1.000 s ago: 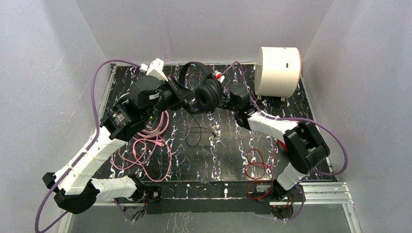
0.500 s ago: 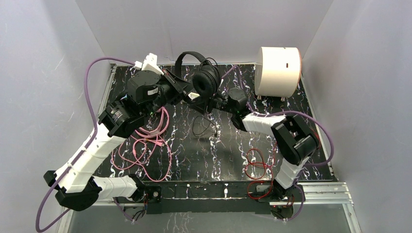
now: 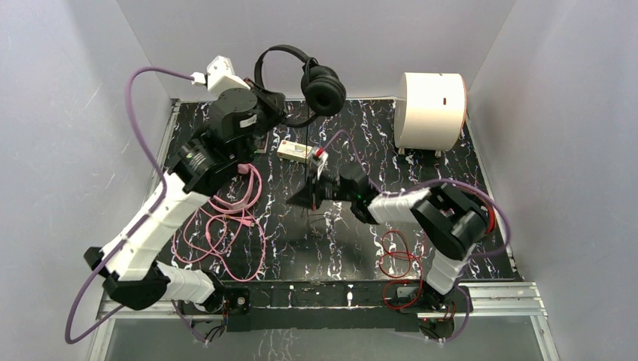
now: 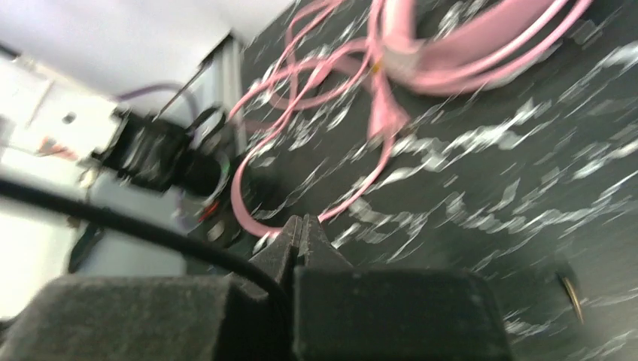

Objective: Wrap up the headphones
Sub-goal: Wrap the headphones cable around the headphones.

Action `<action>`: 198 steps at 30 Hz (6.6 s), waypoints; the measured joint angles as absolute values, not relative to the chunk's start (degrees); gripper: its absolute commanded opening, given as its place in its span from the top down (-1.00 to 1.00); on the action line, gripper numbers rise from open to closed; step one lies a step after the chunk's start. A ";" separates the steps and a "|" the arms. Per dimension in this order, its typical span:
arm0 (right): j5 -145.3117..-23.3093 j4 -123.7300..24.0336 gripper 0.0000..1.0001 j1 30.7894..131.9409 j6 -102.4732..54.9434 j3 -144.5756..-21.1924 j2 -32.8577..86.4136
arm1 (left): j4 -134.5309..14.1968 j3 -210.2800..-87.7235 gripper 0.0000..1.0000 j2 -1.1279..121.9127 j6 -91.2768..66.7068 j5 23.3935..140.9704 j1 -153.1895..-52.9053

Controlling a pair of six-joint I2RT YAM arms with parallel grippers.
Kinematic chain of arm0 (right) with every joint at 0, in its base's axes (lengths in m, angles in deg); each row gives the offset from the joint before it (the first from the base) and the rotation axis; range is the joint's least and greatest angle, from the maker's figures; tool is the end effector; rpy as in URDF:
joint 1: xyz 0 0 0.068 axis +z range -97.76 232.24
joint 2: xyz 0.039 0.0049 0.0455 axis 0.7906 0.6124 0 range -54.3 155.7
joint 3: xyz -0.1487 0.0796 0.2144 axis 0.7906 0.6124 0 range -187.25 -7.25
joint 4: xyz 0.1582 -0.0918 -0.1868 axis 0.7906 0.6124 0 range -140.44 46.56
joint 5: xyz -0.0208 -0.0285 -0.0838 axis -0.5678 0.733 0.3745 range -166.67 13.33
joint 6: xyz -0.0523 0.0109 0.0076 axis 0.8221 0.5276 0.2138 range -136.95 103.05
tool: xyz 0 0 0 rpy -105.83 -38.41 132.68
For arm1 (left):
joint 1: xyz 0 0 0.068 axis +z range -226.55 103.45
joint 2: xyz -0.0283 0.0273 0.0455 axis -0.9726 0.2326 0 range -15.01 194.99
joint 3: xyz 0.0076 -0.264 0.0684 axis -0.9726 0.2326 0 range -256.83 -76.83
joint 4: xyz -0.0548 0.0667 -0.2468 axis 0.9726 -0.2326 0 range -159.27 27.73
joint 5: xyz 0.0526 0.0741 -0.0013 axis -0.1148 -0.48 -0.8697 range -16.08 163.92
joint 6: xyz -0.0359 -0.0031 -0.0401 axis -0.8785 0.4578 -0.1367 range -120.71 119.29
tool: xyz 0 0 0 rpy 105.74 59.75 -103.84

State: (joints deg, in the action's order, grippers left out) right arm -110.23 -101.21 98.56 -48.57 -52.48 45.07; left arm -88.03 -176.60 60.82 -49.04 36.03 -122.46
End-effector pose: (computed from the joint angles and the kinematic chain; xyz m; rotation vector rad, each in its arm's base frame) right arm 0.2335 0.2730 0.2044 -0.7297 1.7008 1.4728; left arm 0.1944 -0.1694 0.5205 -0.5527 1.5516 -0.7444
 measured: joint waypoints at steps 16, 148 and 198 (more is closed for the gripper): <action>-102.32 -36.77 0.90 107.81 -35.08 -60.50 6.73 | -57.89 -156.45 1.00 74.83 -5.50 10.00 -111.51; -112.88 -53.43 1.00 100.40 -31.52 -39.65 -5.42 | -72.95 -170.37 1.00 77.85 -26.20 20.91 -106.63; -114.27 -52.66 1.00 82.11 -30.80 -60.70 29.18 | -92.75 -154.09 1.00 43.16 -43.88 61.04 -119.64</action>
